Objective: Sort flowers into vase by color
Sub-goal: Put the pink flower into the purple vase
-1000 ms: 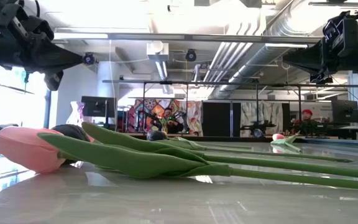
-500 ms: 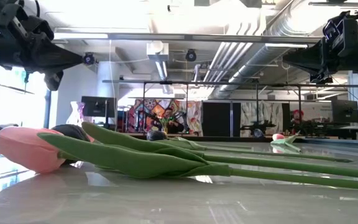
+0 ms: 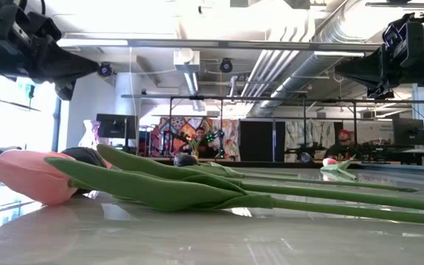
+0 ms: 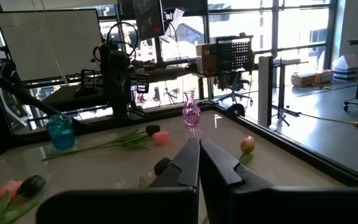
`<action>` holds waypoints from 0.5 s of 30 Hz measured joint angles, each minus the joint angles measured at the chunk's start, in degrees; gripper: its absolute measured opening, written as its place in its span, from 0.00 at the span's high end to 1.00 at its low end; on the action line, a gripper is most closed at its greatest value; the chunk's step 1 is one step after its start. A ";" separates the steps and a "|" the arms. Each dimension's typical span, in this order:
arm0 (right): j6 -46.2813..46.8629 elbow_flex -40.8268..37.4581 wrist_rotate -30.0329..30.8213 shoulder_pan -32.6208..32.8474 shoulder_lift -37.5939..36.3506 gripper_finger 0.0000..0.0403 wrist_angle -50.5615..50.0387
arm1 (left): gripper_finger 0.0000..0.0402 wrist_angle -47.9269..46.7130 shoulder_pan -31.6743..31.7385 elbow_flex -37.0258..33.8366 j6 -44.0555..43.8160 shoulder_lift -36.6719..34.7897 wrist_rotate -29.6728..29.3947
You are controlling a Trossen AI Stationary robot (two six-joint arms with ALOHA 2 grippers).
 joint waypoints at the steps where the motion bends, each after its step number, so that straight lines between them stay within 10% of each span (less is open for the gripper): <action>1: 0.00 0.00 -0.01 0.02 -0.01 1.00 0.01 | 1.00 -0.03 -0.01 0.00 -0.02 0.00 0.00; 15: 1.48 0.00 4.68 0.00 0.01 1.00 4.60 | 1.00 1.42 -0.01 0.00 0.00 0.00 0.00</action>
